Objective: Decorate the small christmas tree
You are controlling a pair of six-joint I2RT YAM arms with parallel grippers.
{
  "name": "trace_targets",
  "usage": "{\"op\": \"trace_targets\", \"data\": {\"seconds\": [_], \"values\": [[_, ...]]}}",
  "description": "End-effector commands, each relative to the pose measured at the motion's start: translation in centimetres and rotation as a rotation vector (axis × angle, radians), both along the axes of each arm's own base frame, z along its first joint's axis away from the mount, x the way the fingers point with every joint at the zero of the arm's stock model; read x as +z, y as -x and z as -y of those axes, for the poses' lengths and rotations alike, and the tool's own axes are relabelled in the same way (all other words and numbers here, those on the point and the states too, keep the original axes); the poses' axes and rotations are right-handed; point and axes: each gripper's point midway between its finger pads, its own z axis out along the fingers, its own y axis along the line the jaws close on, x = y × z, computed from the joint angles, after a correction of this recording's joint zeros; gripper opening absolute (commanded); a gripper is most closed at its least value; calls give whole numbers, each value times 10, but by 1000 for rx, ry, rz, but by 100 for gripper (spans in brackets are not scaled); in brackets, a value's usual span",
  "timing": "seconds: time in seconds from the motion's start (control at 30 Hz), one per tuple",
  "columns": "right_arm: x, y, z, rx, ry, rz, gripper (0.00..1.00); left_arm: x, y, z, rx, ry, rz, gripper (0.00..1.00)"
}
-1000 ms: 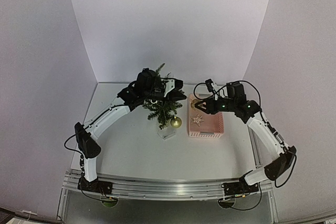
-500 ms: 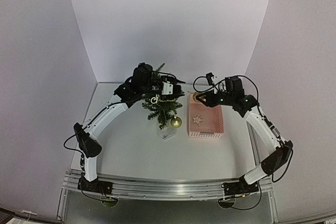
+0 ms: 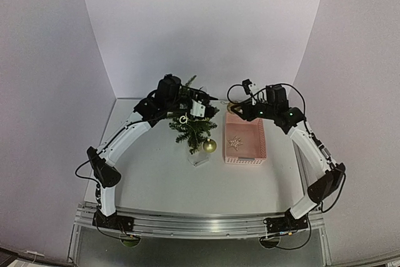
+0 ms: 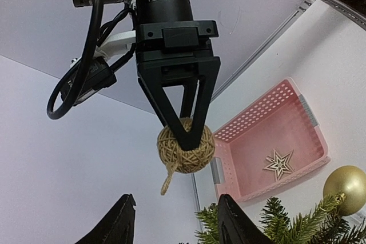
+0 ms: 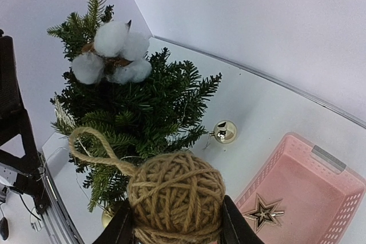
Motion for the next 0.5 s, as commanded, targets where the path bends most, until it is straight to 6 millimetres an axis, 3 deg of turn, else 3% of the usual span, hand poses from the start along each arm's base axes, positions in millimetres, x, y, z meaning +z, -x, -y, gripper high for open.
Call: {"op": "trace_targets", "data": {"seconds": [0.0, 0.47], "values": [[12, -4, -13, 19, -3, 51, 9, 2, -6, 3, -11, 7, 99, 42], [8, -2, -21, 39, -5, 40, 8, -7, -25, 8, 45, 23, 164, 32]]}}
